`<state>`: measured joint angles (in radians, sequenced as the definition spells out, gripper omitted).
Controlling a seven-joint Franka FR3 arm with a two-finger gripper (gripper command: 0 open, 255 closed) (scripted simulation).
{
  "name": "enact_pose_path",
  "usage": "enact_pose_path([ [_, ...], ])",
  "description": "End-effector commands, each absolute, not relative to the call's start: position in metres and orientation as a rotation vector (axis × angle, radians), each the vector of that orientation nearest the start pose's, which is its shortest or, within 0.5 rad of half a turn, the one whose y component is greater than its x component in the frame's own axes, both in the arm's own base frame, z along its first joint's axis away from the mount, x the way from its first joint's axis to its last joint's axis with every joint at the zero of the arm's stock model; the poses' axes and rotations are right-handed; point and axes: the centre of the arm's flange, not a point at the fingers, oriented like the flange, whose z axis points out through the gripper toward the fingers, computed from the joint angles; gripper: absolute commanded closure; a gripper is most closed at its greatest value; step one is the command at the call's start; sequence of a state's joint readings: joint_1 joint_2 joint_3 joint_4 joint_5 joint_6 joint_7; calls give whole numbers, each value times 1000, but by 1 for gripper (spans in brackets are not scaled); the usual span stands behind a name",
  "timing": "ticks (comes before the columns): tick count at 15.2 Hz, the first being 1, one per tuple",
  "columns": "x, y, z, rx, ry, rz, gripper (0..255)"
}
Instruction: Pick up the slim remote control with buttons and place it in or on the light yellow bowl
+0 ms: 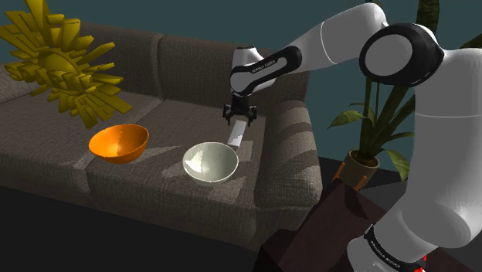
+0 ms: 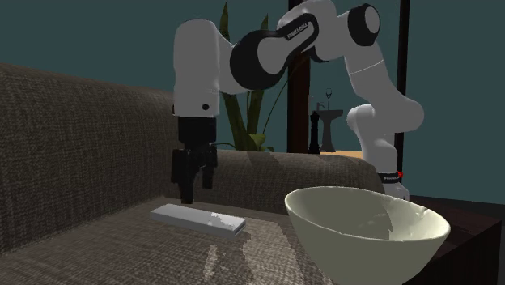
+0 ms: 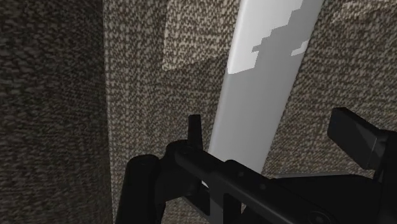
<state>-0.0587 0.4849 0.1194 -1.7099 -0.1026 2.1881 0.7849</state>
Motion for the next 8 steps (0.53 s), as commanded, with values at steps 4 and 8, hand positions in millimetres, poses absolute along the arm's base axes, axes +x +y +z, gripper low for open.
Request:
enact_pose_path([
  [4,676,24,283,-2979,1080,-18,0],
  [8,676,24,264,-2979,1080,-18,0],
])
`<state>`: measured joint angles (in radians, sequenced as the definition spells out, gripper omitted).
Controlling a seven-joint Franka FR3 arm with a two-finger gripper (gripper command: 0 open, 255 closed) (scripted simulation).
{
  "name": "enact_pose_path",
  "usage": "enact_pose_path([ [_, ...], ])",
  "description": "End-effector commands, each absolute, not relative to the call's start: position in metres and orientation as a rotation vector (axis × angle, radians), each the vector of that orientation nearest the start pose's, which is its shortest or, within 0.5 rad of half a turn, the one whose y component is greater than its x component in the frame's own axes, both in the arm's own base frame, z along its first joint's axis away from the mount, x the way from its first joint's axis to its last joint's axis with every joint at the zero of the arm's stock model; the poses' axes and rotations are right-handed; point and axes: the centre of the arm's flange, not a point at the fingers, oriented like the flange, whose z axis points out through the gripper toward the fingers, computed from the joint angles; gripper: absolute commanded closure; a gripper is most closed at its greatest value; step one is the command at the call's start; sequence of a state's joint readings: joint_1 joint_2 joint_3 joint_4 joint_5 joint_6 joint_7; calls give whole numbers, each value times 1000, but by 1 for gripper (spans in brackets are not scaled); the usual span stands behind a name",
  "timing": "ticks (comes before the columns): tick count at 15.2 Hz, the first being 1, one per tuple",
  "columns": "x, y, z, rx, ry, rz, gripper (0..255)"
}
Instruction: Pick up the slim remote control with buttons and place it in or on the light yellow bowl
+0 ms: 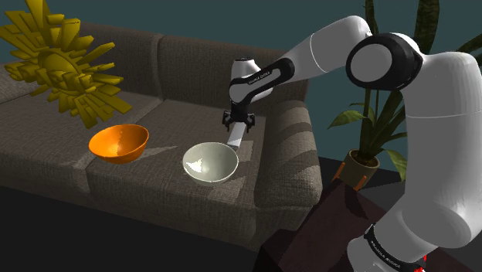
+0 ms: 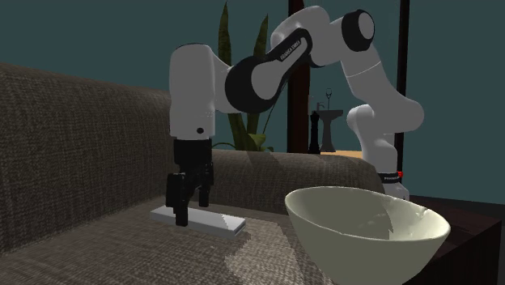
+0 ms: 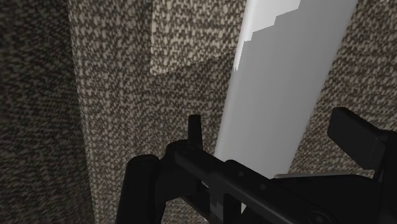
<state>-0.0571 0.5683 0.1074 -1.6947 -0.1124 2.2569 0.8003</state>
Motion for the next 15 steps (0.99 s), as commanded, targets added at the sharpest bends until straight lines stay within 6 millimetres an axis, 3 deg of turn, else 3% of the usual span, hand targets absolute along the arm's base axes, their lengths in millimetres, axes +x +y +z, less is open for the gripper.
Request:
enact_pose_path([
  [1,676,24,264,-2979,1080,-18,0],
  [8,676,24,264,-2979,1080,-17,0],
  [9,676,24,264,-2979,1080,-17,255],
  [15,676,24,264,-2979,1080,-17,255],
])
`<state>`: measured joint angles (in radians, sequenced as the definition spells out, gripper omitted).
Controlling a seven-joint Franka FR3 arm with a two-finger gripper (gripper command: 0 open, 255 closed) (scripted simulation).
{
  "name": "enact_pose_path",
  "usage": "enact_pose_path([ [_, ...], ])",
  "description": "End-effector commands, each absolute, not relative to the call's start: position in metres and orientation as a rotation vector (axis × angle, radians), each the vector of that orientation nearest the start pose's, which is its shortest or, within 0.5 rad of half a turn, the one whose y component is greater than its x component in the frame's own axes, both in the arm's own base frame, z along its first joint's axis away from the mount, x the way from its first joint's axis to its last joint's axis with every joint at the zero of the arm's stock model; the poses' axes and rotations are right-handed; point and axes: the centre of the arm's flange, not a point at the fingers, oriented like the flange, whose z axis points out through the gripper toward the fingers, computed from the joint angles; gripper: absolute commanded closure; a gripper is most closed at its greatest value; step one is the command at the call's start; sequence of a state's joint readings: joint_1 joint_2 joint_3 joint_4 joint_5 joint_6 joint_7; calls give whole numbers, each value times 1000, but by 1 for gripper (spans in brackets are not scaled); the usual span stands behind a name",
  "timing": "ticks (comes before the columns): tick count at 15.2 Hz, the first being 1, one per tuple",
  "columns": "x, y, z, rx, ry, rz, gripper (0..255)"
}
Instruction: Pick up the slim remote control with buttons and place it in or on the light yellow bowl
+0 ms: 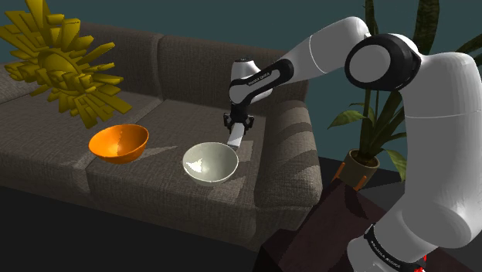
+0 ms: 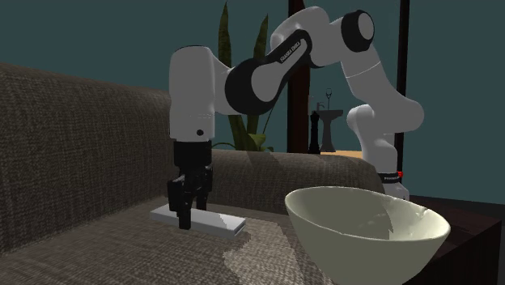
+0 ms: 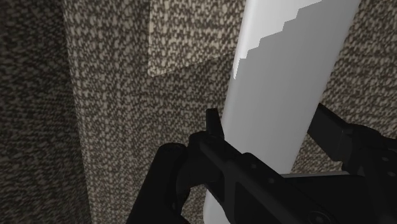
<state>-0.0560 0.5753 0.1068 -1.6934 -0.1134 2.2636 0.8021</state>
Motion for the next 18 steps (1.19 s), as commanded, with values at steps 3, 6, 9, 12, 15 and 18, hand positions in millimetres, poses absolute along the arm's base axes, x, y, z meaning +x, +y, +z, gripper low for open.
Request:
enact_pose_path([
  [3,676,24,264,-2979,1080,-18,255],
  [6,675,24,280,-2979,1080,-18,255],
  [9,676,24,295,-2979,1080,-18,255],
  [12,676,24,311,-2979,1080,-18,255],
  [15,676,24,327,-2979,1080,-18,255],
  [18,676,24,343,-2979,1080,-18,255],
])
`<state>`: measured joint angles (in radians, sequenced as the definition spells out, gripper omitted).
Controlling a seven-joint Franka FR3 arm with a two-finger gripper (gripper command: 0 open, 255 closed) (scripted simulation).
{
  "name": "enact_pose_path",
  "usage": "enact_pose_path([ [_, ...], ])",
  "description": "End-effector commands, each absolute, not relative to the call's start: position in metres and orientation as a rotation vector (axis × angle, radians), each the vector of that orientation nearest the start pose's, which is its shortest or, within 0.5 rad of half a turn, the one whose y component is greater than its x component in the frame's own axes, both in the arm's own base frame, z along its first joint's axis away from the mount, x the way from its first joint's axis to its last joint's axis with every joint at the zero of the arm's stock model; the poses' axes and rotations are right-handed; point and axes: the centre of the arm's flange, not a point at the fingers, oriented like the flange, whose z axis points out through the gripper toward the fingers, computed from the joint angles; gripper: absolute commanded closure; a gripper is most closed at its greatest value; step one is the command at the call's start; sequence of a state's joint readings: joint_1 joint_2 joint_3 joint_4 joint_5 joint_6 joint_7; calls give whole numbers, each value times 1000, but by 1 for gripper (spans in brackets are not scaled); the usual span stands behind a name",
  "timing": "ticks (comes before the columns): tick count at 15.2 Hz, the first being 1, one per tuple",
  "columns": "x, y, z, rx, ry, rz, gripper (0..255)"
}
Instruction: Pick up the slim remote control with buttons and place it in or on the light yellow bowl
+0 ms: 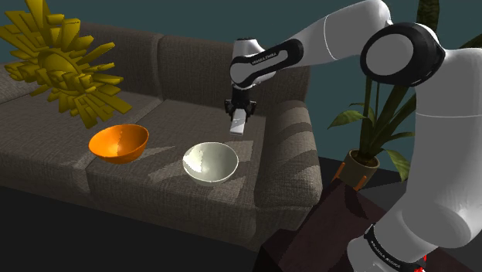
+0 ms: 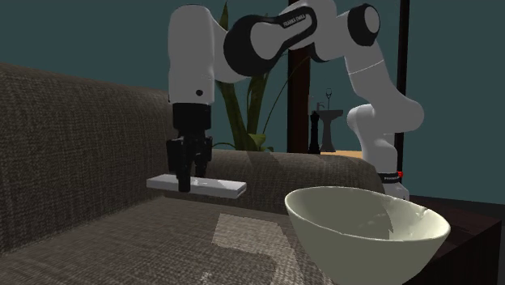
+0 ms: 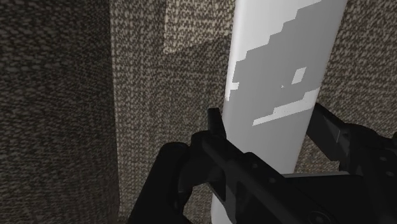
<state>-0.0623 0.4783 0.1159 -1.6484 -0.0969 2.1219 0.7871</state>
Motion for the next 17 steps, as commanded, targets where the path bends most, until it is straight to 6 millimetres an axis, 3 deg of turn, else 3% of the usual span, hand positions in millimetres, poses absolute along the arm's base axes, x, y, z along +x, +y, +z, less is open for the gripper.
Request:
enact_pose_path([
  [1,676,24,348,-2979,1080,-18,255],
  [17,676,24,433,-2979,1080,-18,255],
])
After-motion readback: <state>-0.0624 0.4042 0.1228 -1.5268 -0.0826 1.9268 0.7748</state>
